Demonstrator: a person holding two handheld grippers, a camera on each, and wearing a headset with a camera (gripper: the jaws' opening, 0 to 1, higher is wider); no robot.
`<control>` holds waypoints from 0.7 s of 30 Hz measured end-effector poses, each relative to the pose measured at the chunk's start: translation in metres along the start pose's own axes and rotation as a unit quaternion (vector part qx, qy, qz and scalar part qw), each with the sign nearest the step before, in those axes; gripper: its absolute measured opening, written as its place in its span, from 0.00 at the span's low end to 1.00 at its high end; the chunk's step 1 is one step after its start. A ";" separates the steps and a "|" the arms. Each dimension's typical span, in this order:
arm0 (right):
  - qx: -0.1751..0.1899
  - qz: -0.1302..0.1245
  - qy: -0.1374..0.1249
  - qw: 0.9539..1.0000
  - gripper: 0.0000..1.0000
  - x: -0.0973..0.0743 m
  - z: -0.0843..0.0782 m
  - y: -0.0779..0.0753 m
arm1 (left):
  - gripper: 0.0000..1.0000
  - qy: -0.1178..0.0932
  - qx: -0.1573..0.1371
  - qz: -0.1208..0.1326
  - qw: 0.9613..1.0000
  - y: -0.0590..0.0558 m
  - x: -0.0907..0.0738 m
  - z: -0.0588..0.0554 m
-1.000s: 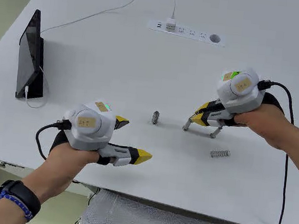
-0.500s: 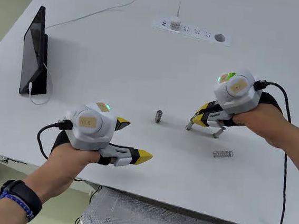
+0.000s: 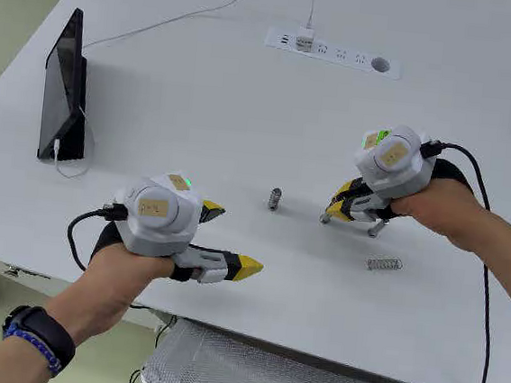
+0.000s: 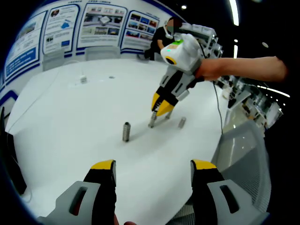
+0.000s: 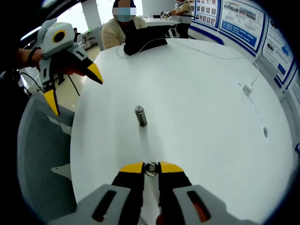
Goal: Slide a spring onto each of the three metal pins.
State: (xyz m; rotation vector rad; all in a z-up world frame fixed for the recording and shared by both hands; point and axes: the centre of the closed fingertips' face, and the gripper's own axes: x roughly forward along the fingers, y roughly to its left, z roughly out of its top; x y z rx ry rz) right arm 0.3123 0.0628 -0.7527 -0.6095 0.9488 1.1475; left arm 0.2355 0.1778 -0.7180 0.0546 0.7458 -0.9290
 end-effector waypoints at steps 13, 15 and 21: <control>-0.003 0.009 0.016 1.000 0.13 0.014 -0.009 0.002 | 0.65 0.002 -0.004 0.001 1.000 0.000 0.000 -0.003; -0.004 0.010 0.016 1.000 0.13 0.015 -0.010 0.003 | 0.65 0.002 -0.004 0.001 1.000 0.000 0.000 -0.002; -0.004 0.010 0.018 1.000 0.13 0.018 -0.012 0.001 | 0.65 0.003 -0.004 0.002 1.000 0.001 0.000 -0.002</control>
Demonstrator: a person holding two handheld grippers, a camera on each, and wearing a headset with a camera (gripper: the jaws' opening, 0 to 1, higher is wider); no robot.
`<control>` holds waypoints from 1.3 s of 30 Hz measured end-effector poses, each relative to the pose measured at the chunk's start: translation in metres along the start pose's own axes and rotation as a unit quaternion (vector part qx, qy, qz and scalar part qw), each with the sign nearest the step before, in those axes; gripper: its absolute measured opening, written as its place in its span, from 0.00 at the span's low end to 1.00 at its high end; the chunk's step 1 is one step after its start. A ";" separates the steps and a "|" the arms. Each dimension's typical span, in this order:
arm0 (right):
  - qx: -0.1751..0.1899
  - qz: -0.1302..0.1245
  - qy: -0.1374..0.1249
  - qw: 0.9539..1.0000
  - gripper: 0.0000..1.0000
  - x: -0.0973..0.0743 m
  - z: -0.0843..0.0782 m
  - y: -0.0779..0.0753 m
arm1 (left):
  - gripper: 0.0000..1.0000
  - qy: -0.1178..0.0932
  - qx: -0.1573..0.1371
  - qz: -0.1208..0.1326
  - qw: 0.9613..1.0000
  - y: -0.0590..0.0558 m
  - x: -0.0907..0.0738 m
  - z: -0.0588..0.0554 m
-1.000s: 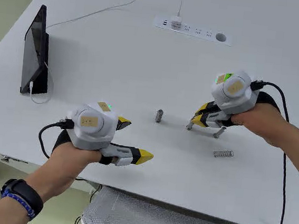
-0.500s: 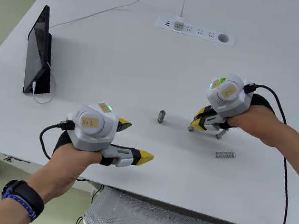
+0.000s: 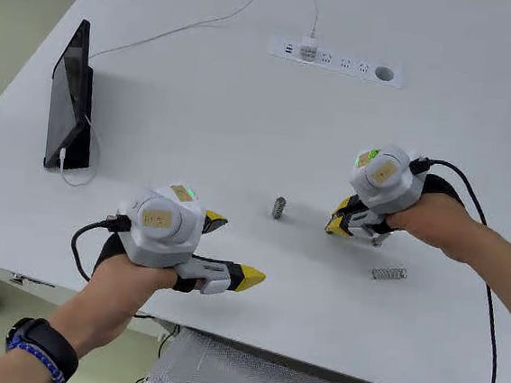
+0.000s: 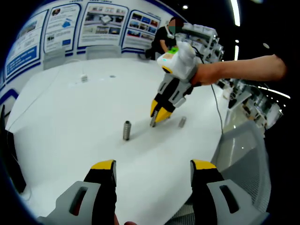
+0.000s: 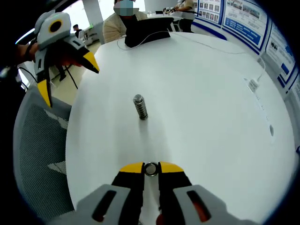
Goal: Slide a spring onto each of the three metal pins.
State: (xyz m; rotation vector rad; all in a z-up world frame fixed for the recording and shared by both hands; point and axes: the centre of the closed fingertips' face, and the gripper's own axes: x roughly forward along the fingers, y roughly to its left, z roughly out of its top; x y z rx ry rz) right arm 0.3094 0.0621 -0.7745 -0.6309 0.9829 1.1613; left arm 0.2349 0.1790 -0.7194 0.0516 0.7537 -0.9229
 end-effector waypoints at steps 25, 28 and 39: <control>0.055 -0.055 -0.056 0.995 0.43 -0.034 -0.014 0.003 | 0.65 -0.008 0.006 -0.006 1.000 -0.009 0.000 0.010; 0.073 -0.064 -0.072 0.993 0.46 -0.040 -0.016 0.005 | 0.65 -0.008 0.013 -0.008 1.000 -0.012 0.001 0.013; 0.123 -0.079 -0.119 0.982 0.53 -0.056 -0.020 0.017 | 0.65 -0.010 0.024 -0.013 1.000 -0.021 0.001 0.018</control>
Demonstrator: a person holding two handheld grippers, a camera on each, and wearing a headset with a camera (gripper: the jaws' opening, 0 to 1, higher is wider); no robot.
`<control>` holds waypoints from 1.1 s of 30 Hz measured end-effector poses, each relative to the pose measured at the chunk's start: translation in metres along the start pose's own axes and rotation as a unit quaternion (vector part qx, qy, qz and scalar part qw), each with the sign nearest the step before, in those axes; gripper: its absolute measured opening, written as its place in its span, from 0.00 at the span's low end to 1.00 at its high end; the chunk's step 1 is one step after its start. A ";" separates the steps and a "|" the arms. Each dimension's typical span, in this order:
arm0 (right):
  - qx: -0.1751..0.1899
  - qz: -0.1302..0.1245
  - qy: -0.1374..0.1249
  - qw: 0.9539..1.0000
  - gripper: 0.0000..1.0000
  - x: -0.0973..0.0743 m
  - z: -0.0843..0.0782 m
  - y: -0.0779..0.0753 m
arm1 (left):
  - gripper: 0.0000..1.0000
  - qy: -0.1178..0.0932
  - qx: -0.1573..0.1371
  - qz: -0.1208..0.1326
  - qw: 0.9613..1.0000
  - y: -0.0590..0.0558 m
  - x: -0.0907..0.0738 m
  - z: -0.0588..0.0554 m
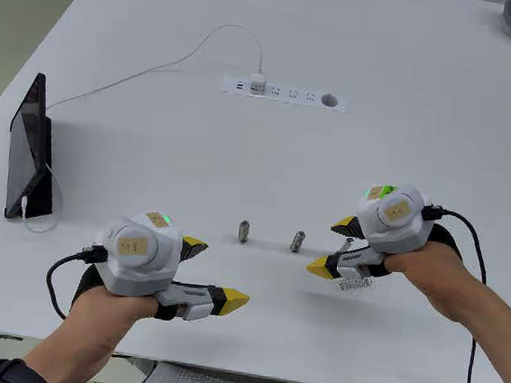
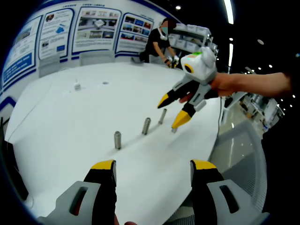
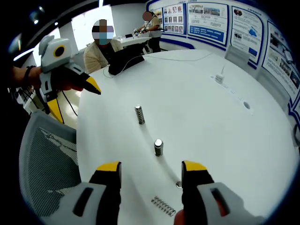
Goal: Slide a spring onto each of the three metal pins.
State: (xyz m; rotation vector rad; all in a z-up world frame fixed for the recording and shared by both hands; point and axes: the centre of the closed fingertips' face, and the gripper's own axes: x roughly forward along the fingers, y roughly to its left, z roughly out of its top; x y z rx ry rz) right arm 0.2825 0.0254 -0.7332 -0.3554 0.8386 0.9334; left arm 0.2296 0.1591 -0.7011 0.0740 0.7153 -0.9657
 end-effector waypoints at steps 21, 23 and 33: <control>0.085 -0.022 -0.043 0.995 0.57 -0.019 -0.023 0.012 | 0.65 0.001 0.002 -0.007 1.000 -0.008 0.002 0.002; 0.095 -0.023 -0.048 0.994 0.58 -0.020 -0.027 0.014 | 0.65 0.002 0.002 -0.008 1.000 -0.009 0.003 0.002; 0.141 -0.042 -0.074 0.986 0.62 -0.032 -0.040 0.019 | 0.65 0.005 0.005 -0.012 1.000 -0.012 0.007 0.003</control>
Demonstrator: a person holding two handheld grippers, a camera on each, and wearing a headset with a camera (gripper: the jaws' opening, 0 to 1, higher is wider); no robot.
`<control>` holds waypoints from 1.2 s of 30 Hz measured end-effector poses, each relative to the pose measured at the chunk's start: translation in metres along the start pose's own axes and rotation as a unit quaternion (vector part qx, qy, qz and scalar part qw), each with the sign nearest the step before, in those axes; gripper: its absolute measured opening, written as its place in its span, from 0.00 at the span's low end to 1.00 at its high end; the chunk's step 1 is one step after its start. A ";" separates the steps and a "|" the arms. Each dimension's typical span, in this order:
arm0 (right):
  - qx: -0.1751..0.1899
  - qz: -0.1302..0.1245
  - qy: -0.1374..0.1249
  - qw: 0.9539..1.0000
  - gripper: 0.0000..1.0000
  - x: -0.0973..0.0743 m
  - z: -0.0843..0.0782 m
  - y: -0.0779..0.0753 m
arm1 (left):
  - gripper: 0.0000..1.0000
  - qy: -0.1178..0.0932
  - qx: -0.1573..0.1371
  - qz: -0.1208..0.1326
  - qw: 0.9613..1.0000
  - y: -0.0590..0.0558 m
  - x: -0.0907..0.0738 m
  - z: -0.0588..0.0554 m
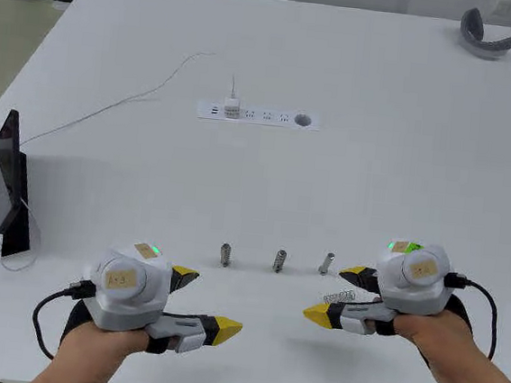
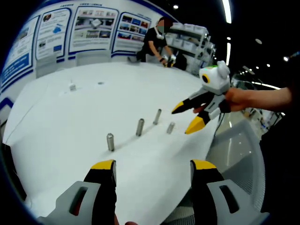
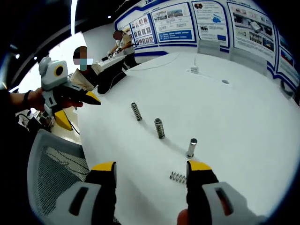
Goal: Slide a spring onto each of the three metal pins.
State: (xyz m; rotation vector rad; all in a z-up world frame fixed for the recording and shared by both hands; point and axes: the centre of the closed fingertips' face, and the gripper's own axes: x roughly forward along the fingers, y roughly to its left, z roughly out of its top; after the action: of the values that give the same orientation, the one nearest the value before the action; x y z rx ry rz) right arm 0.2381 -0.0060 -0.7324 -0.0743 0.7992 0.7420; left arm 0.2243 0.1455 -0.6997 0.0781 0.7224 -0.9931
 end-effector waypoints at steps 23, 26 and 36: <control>0.093 -0.044 -0.057 0.993 0.77 -0.025 -0.024 -0.015 | 0.67 0.011 0.005 -0.009 1.000 -0.001 0.016 0.008; 0.110 -0.046 -0.067 0.991 0.77 -0.028 -0.029 -0.017 | 0.67 0.013 0.003 -0.008 1.000 0.000 0.020 0.008; 0.118 -0.049 -0.056 0.990 0.80 -0.038 -0.046 -0.020 | 0.67 0.018 0.005 -0.016 1.000 -0.009 0.036 0.012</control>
State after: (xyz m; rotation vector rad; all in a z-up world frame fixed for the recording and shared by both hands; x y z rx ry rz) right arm 0.2046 -0.0583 -0.7437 0.1389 0.7642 0.5499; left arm 0.2351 0.1093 -0.7093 0.0932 0.7532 -1.0283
